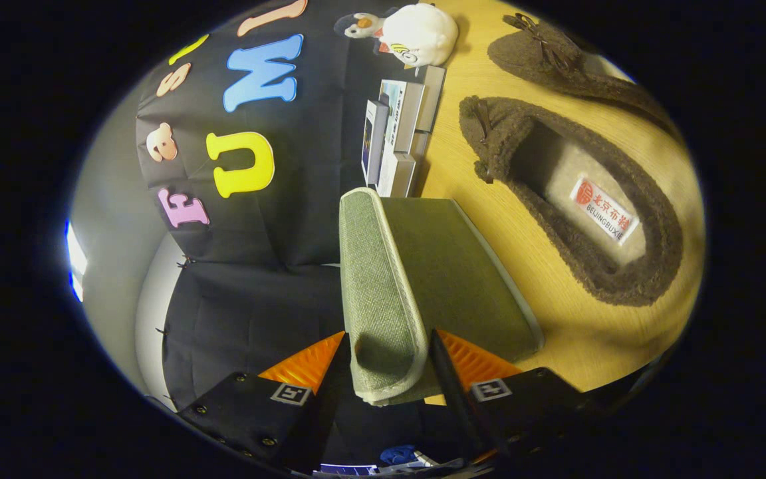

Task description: Open the storage box then place both shoes into the box .Put the left shoe in first, then the right shoe, with the right side of both shoes facing outward in a uniform manner.

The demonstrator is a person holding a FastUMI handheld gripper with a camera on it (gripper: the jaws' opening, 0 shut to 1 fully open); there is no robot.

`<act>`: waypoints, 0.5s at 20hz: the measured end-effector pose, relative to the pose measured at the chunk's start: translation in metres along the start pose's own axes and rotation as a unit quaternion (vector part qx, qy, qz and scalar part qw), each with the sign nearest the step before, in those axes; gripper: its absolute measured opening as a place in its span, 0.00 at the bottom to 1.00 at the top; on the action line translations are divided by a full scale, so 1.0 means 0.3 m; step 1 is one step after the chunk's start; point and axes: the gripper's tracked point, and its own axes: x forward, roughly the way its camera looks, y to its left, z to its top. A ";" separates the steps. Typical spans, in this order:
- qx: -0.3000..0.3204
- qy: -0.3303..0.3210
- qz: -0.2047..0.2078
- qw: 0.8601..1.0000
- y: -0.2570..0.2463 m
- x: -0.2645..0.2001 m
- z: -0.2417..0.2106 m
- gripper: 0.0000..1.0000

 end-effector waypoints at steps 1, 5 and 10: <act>0.002 0.005 0.001 1.000 0.003 0.018 -0.004 0.53; 0.013 -0.018 0.026 0.999 0.044 -0.008 0.044 0.14; -0.047 0.013 0.039 0.998 0.124 -0.025 0.002 0.04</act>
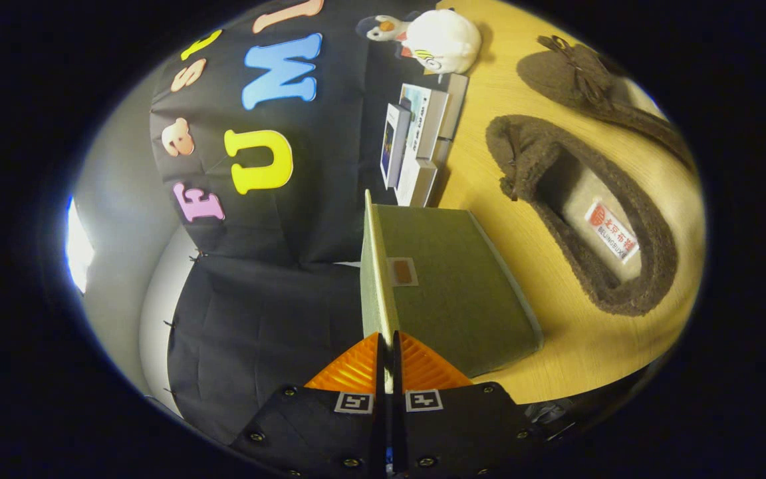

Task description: Open the storage box then place both shoes into the box .Put the left shoe in first, then the right shoe, with the right side of both shoes facing outward in a uniform manner.

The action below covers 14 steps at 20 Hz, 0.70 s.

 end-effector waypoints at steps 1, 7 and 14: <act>-0.015 0.004 0.002 1.000 0.025 -0.001 -0.006 0.01; -0.099 0.023 0.023 0.995 0.220 -0.001 -0.026 0.01; -0.161 0.047 0.049 0.985 0.430 0.074 -0.084 0.02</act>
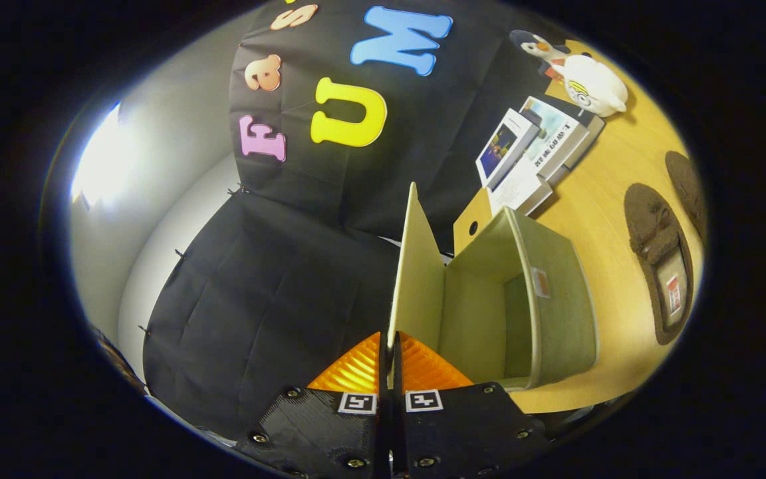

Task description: Open the storage box then place both shoes into the box .Put the left shoe in first, then the right shoe, with the right side of both shoes facing outward in a uniform manner.

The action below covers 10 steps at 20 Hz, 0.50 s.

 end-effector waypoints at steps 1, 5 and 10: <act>-0.009 0.003 0.002 1.000 0.025 0.017 -0.003 0.02; -0.049 0.014 0.000 0.999 0.108 0.099 -0.027 0.04; -0.112 0.021 -0.014 0.993 0.197 0.216 -0.093 0.04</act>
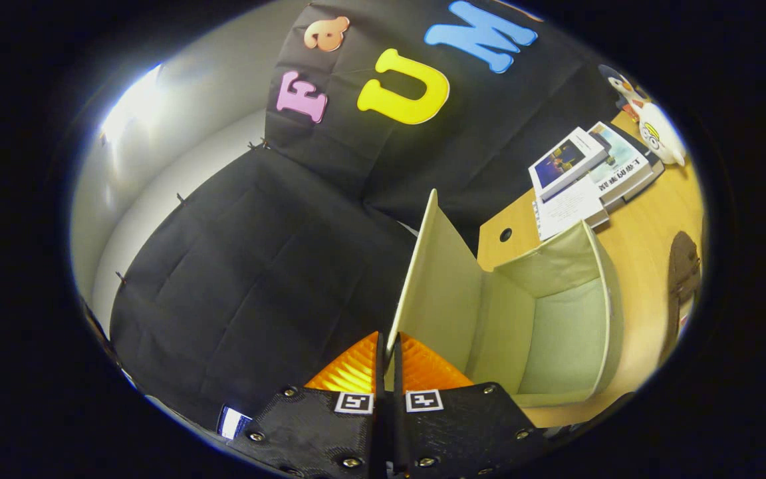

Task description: Open the storage box then place both shoes into the box .Put the left shoe in first, then the right shoe, with the right side of both shoes facing outward in a uniform manner.

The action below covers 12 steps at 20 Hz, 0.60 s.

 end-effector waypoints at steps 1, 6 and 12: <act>-0.007 -0.001 0.000 1.000 0.023 0.026 -0.006 0.04; -0.042 0.014 -0.013 0.999 0.061 0.142 -0.094 0.03; -0.082 0.033 -0.015 0.996 0.106 0.218 -0.148 0.30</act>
